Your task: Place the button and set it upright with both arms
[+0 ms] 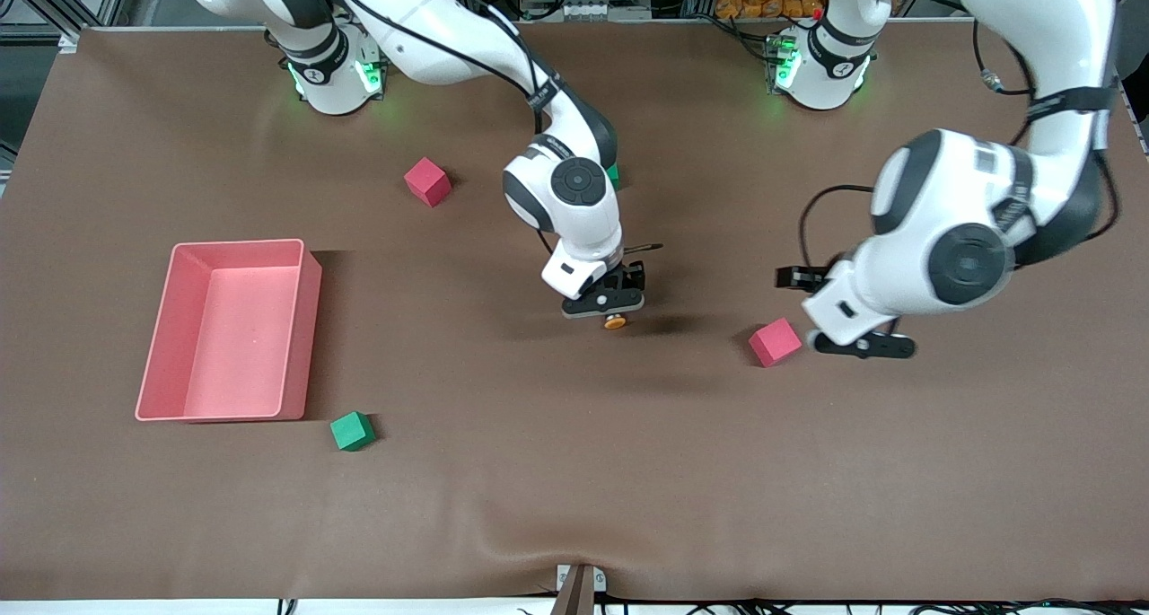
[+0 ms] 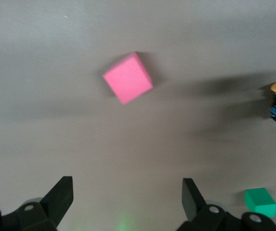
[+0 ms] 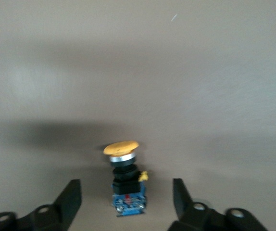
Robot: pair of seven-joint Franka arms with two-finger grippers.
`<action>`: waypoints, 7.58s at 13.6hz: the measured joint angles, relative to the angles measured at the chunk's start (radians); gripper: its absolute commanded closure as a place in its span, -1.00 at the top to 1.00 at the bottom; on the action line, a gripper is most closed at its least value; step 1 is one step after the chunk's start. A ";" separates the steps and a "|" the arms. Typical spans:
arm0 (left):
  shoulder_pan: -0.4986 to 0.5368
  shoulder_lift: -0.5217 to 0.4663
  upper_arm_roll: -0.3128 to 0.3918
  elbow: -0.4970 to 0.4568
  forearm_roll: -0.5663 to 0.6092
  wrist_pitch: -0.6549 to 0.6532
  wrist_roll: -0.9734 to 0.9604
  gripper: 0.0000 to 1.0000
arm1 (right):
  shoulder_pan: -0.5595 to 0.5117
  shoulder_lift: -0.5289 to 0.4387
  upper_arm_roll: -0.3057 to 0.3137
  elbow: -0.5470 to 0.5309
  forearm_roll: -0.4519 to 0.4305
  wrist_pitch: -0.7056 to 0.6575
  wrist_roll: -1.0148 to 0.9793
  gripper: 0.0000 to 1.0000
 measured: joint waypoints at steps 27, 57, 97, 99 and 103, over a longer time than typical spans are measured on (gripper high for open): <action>-0.325 0.450 -0.002 0.136 -0.162 0.434 -0.429 0.70 | -0.852 -0.820 -0.091 -0.308 -0.024 -0.754 -0.915 1.00; -0.658 0.354 0.009 0.219 0.751 0.437 -1.466 -1.00 | -0.893 -0.781 0.087 -0.151 -0.047 -0.795 -0.712 1.00; -0.569 -0.044 0.081 0.209 0.449 0.174 -1.321 1.00 | -0.901 -0.770 0.091 -0.136 -0.045 -0.891 -0.629 1.00; -0.437 -0.104 0.082 0.204 0.360 0.165 -1.158 1.00 | -0.901 -0.770 0.091 -0.136 -0.045 -0.891 -0.629 1.00; -0.186 -0.171 0.082 0.197 0.200 0.126 -0.834 1.00 | -0.902 -0.770 0.092 -0.136 -0.045 -0.891 -0.629 1.00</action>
